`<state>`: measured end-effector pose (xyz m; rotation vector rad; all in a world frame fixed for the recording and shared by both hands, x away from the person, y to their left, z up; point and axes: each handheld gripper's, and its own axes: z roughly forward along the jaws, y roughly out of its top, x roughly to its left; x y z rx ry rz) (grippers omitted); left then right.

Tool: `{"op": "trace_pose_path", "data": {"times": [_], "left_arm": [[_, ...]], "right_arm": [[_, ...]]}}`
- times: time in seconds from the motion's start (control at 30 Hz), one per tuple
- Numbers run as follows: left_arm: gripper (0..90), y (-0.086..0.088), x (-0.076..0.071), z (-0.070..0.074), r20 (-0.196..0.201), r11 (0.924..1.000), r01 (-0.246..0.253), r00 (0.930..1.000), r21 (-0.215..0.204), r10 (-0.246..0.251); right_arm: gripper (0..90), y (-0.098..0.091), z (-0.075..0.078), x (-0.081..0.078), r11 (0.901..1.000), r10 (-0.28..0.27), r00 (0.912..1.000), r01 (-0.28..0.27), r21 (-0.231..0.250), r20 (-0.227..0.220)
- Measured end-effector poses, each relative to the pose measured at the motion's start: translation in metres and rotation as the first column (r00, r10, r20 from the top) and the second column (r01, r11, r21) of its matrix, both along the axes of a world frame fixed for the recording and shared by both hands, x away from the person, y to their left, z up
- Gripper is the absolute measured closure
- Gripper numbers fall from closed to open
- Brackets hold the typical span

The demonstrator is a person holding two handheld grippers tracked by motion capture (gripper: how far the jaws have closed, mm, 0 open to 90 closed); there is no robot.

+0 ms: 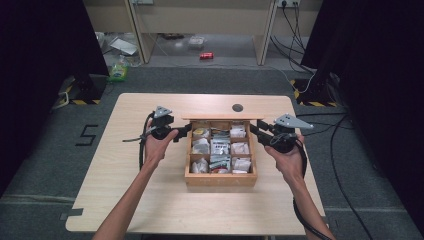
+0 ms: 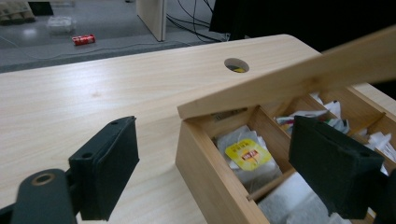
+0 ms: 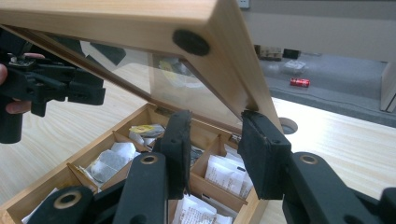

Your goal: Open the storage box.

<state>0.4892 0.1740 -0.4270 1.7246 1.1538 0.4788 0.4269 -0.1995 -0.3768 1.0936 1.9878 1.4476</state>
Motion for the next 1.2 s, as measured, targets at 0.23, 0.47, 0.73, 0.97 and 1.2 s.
{"op": "trace_pose_path", "data": {"times": [0.23, 0.47, 0.73, 0.97, 1.2], "left_arm": [[14.9, -0.002, 0.010, 0.000, -0.004, 0.9994, -0.026, 0.9996, 0.022, 0.026], [14.2, -0.006, 0.014, -0.004, -0.007, 0.9978, -0.030, 0.9995, 0.058, 0.031], [14.6, -0.005, 0.020, 0.000, 0.000, 0.9982, -0.051, 0.9987, 0.031, 0.051], [14.6, -0.004, 0.023, 0.007, 0.002, 0.9982, -0.060, 0.9982, 0.003, 0.060], [16.5, 0.002, 0.026, 0.012, 0.020, 0.9925, -0.122, 0.9923, 0.002, 0.122]], "right_arm": [[63.0, -0.001, -0.003, 0.005, 1.0000, -0.004, 1.0000, 0.004, -0.004, -0.009], [56.9, -0.005, -0.003, 0.016, 0.9995, -0.030, 0.9995, 0.030, -0.001, -0.009], [58.7, 0.001, 0.005, 0.032, 0.9983, -0.056, 0.9982, 0.056, 0.015, 0.020], [58.7, 0.004, 0.002, 0.051, 0.9957, -0.086, 0.9962, 0.086, 0.036, 0.013], [59.0, 0.007, -0.003, 0.070, 0.9912, -0.118, 0.9930, 0.118, 0.061, 0.000]]}}
